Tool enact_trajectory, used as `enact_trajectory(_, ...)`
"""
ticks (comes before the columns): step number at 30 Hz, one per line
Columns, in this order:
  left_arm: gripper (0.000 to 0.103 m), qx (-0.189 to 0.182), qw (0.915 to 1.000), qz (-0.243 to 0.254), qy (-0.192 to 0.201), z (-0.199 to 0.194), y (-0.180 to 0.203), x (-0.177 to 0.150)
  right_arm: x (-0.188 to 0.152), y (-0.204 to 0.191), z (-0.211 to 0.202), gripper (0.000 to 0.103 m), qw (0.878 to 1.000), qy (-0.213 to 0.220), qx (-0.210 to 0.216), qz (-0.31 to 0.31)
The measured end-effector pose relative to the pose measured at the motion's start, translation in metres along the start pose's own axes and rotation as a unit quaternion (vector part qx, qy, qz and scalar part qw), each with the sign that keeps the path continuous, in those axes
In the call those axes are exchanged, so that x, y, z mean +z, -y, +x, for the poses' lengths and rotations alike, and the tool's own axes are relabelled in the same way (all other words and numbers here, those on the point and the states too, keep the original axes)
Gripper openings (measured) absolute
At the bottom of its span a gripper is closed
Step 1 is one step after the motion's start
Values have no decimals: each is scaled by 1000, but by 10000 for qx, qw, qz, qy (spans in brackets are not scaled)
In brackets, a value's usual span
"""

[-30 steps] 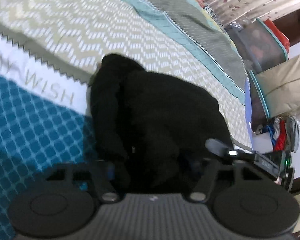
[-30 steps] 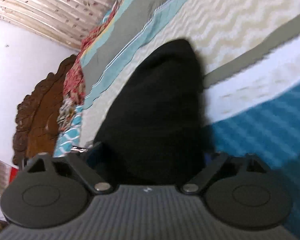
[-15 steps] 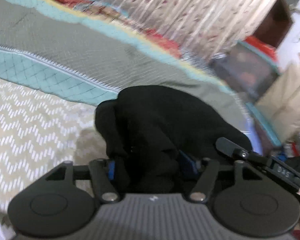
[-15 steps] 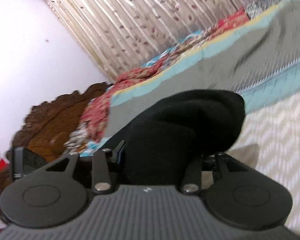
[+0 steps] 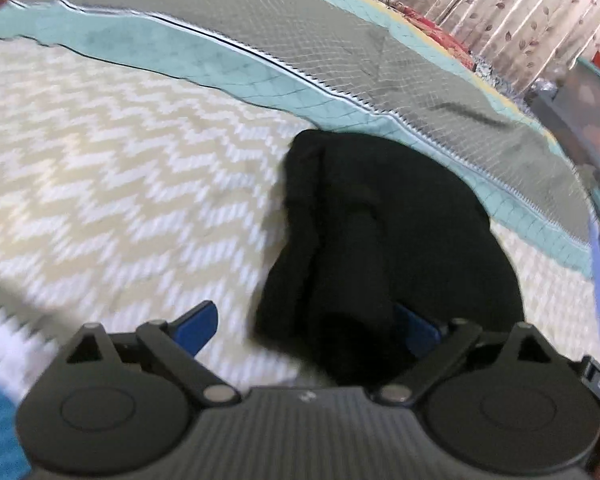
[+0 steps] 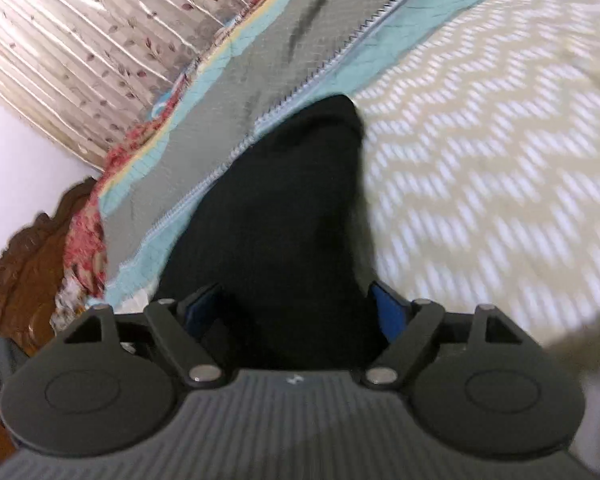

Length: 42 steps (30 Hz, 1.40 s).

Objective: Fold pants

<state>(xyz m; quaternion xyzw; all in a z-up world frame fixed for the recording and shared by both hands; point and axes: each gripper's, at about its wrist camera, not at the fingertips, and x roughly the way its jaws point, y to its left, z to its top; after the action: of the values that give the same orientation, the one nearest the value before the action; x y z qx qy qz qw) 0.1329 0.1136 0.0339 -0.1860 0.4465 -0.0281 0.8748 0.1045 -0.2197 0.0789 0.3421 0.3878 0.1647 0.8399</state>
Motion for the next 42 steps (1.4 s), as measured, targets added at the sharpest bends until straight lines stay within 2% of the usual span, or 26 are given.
enact_trajectory(3,96,446,9980,437,-69,-16,9,-28,-13,-8,-4,71,9991,-105,-349,-226)
enact_trajectory(5,96,643,9948,784,-73,-30,19,-58,-29,-19,-16,70,9967,-207,-601,-497)
enact_trajectory(9,96,662,9896,1264,-174,-53,36,-118,-74,-28,-46,70,9897,-415,-932,-1005)
enact_trajectory(12,101,704,9876,1355,-357,-62,45,-161,-113,-28,-69,70,9838,-401,-1123,-1338)
enact_trajectory(16,103,1100,9751,1922,-138,-78,64,-203,-152,-36,-92,70,9706,-318,-1429,-1909)
enact_trajectory(20,103,1248,9783,1638,-232,-91,59,-210,-165,-31,-101,70,9712,-151,-1479,-1861)
enact_trajectory(26,103,1473,9728,1780,-188,-107,61,-230,-179,-29,-126,70,9772,-2,-1147,-1787)
enact_trajectory(29,103,1434,9717,1867,-169,-118,64,-234,-179,-35,-135,70,9744,207,-1181,-1900)
enact_trajectory(32,103,1420,9705,1946,93,-134,70,-230,-172,-42,-147,72,9736,437,-1135,-1934)
enact_trajectory(38,103,1338,9697,1957,585,-170,83,-209,-153,-51,-166,79,9802,567,-1001,-1611)
enact_trajectory(42,103,1345,9681,1953,812,-185,89,-197,-141,-55,-181,86,9870,618,-646,-1333)
